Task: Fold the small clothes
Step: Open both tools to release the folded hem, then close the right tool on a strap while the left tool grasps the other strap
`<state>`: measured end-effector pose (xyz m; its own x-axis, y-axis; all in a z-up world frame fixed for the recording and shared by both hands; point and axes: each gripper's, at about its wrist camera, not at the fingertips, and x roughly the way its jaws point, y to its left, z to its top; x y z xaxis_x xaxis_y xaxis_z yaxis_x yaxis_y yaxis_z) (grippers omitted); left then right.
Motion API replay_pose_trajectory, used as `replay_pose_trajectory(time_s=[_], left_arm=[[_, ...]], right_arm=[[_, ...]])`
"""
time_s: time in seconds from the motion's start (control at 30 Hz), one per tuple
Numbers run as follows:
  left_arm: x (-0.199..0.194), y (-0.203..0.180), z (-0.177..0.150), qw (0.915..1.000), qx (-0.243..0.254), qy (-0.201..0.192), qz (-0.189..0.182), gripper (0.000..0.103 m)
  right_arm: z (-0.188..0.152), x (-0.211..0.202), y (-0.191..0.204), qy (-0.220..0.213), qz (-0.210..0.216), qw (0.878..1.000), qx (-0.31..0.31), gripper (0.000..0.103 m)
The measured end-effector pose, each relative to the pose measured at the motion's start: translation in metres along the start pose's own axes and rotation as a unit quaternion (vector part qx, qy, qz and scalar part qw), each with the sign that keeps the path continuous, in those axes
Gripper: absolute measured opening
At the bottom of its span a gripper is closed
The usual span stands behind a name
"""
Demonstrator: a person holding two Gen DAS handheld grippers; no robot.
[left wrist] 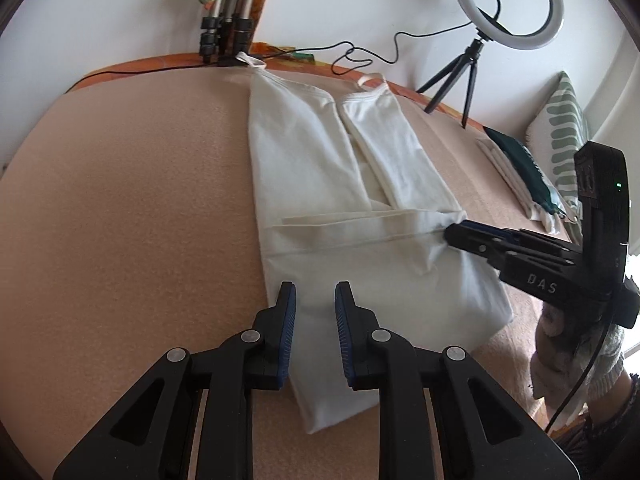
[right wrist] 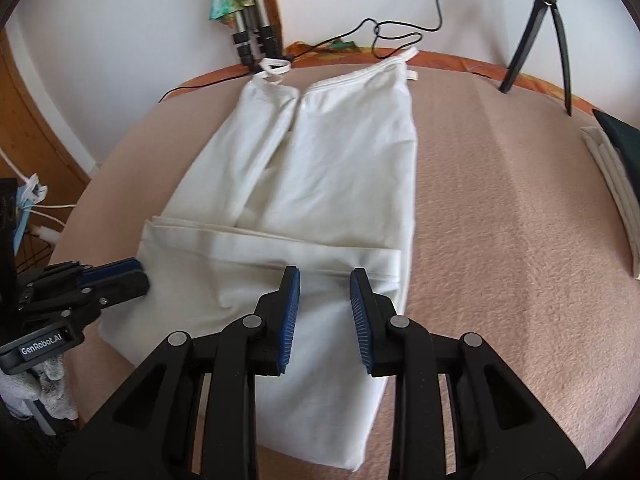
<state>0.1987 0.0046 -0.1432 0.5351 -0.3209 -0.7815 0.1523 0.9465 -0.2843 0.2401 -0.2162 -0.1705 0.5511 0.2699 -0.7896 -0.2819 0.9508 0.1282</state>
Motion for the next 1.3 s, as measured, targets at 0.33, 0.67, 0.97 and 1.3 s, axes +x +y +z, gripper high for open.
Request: replay_pose_trajectory(time_s=[0.33, 0.67, 0.97, 1.3], left_arm=[[-0.015, 0.024, 0.027, 0.9989, -0.022, -0.034, 0.024, 0.027], [0.003, 0.044, 0.095, 0.999, -0.025, -0.032, -0.021, 0.053], [0.069, 0.064, 0.136, 0.9972, -0.048, 0.003, -0.057, 0.053], [0.101, 0.087, 0.159, 0.9883, -0.112, 0.001, -0.103, 0.05]], right_arm=[[0.018, -0.028, -0.035, -0.02, -0.012, 0.999, 0.032, 0.034], [0.074, -0.015, -0.067, -0.018, 0.065, 0.996, 0.055, 0.049], [0.124, 0.048, -0.093, 0.019, 0.118, 0.989, 0.084, 0.049], [0.14, 0.089, -0.106, 0.025, 0.174, 0.978, 0.11, 0.049]])
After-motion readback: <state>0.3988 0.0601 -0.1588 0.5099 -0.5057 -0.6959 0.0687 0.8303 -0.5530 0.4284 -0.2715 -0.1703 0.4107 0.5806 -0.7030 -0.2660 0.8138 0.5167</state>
